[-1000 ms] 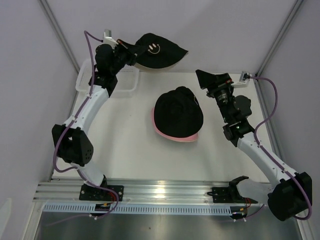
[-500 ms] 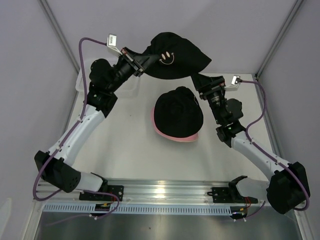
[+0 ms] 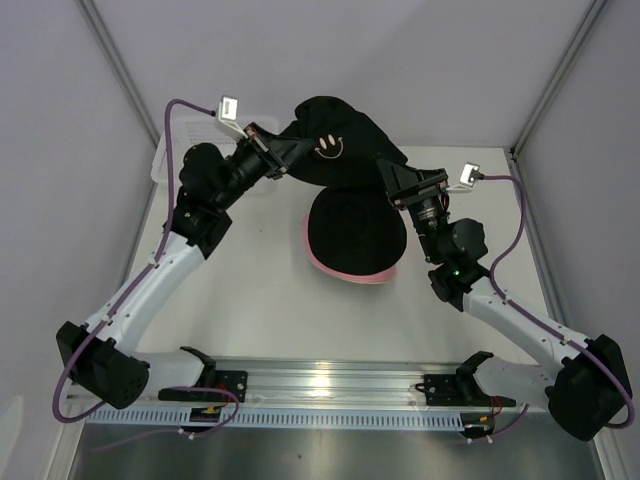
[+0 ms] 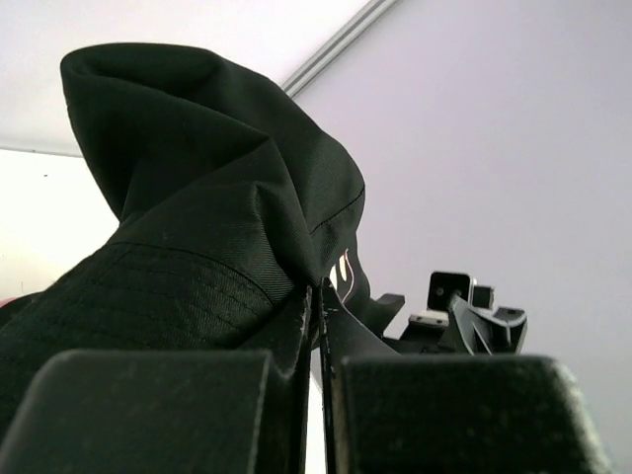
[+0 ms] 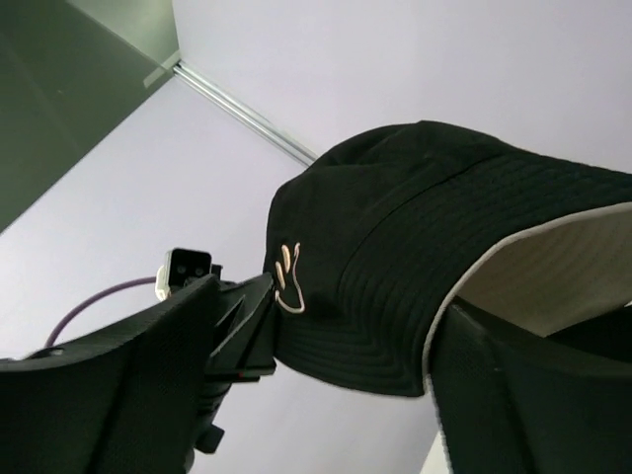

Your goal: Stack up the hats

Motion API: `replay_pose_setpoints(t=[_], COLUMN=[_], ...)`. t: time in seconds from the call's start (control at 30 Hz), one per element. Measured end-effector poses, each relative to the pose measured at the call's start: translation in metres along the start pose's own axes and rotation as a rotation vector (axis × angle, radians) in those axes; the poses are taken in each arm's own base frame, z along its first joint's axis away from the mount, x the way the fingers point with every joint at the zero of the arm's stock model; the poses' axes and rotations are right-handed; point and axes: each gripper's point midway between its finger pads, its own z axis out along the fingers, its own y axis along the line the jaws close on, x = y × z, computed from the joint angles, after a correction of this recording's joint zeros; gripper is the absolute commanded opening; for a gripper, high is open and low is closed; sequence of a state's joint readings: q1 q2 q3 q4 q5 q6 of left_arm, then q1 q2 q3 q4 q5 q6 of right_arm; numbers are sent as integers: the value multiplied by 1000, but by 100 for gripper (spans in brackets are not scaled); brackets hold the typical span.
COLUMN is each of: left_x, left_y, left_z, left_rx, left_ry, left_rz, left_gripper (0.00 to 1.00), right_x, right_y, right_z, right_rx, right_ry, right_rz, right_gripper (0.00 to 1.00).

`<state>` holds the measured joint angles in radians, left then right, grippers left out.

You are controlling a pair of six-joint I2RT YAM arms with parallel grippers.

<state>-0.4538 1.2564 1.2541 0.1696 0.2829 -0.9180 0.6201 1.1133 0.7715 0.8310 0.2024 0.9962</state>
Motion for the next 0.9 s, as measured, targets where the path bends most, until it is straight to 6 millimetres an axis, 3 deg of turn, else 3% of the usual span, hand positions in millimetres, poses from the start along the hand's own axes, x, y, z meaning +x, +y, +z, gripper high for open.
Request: replay_pose_setpoints(t=[0.07,0.1,0.17,0.2,0.23,0.4,0.53,0.73,0.83,0.9], left_x=[3,6,13,16,19,34,56,83,98,101], left_y=[-4,-6,-13,-16,-18,-2,20,32,42,46], left_z=[-3,-4,-7,-9,-11,-19,-22,-26,-31,-35], left_rx=[6,5,9,9,7,-73,-165,-173,-181,-189], left_ry=[0,-3,-11,-17,-27,-89,-104,-87,-55,-50], left_rz=[26,46,92,114,139,248,350,403,409,412], left_gripper=[1,1,1,1,1,1,1,3,7,16], right_x=[0,0,1,1,2,7,7,2,-4,-4], right_y=[0,0,-2,-3,-4,-16,-23,-32,-45,-58], right_z=[0,1,1,1,1,-7,-22,-48,-62,-69], right_rx=[-3,-3,-1,3,7,78,147,235,282,317], right_ry=[-2,-3,-1,1,4,47,93,151,159,168], right_rz=[-8,-9,-13,-14,-23,-59,-102,-148,-158,-162], right_gripper=[64,41,22,6,0,0,0,0,0,0])
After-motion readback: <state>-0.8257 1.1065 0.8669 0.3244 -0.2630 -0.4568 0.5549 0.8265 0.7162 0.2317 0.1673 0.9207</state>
